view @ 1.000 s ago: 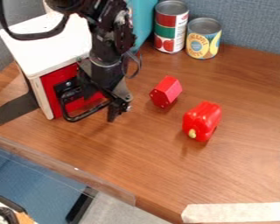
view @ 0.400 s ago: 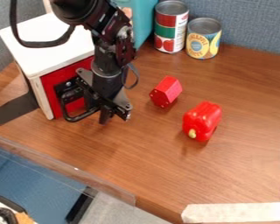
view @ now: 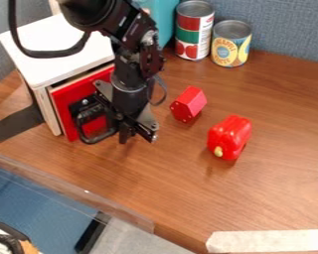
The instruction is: Open the drawer
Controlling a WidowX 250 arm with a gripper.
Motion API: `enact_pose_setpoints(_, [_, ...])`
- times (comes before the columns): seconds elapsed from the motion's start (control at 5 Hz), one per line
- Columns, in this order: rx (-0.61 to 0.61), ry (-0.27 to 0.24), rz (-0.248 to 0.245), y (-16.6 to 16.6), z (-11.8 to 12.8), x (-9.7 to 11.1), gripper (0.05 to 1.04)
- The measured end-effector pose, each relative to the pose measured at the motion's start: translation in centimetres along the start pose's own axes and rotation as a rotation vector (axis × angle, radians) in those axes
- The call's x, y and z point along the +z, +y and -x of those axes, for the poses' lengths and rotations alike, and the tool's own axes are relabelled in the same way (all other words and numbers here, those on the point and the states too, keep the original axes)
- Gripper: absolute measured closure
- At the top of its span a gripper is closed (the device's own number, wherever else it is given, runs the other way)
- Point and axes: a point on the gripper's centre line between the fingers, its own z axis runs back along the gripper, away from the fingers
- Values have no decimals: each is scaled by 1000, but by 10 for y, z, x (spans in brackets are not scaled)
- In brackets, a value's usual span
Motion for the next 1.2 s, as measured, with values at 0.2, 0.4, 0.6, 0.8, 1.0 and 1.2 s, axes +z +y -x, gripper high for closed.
enact_pose_setpoints(0.2, [-2,4,27,-13,4,8,870])
enact_pose_setpoints(0.4, [-7,31,61,-28,7,11,870])
enact_pose_setpoints(0.6, [1,46,84,-42,9,14,870])
enact_pose_setpoints(0.8, [6,57,104,-53,11,15,870])
enact_pose_setpoints(1.0, [2,70,123,-68,15,16,870])
enact_pose_setpoints(1.2, [-10,71,133,-75,18,20,871])
